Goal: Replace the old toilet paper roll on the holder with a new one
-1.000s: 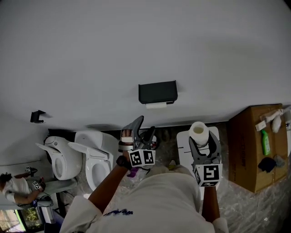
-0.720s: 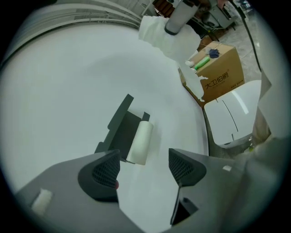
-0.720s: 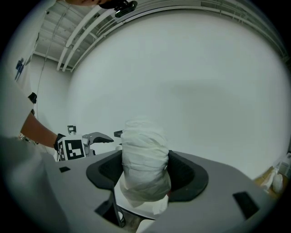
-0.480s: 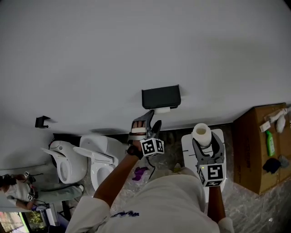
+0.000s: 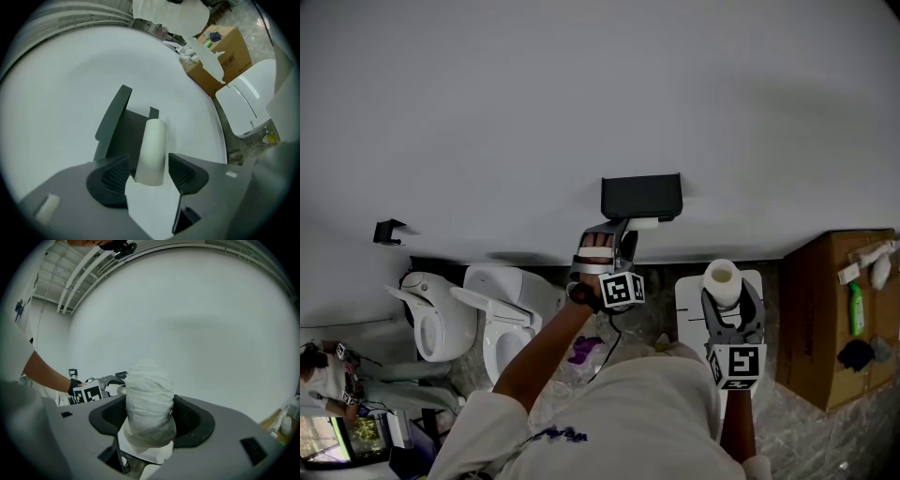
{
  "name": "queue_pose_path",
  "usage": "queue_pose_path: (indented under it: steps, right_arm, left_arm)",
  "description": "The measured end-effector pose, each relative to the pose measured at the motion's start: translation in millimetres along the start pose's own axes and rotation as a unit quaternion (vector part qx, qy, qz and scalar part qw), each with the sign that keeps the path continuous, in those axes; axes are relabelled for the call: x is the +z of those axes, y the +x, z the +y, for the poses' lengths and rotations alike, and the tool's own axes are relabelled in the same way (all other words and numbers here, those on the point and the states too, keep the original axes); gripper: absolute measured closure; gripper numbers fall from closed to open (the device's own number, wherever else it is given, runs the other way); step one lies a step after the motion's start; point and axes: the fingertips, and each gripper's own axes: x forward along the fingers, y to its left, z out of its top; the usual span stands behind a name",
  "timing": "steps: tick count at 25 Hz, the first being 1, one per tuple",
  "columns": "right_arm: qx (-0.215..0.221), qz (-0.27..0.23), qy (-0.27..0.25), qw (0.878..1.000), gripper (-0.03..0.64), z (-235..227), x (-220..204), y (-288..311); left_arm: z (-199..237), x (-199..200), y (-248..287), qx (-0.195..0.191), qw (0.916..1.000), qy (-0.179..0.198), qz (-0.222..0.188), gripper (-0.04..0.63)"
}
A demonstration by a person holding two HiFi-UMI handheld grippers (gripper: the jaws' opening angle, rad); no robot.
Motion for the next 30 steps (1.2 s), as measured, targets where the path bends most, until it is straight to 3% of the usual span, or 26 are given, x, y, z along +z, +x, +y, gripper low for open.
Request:
queue_pose_path:
  steps: [3, 9, 30]
  right_arm:
    - [-0.004, -0.006, 0.001, 1.0, 0.319, -2, 1, 2]
    - [-0.011, -0.003, 0.007, 1.0, 0.319, -5, -2, 0]
    - [-0.024, -0.003, 0.014, 1.0, 0.319, -12, -6, -8]
  left_arm:
    - [2, -1, 3, 0.003, 1.0, 0.001, 0.002, 0.336]
    - [7, 2, 2, 0.029, 0.9995, 0.009, -0.003, 0.417]
    - [6, 8, -5, 0.022, 0.9994, 0.026, 0.003, 0.451]
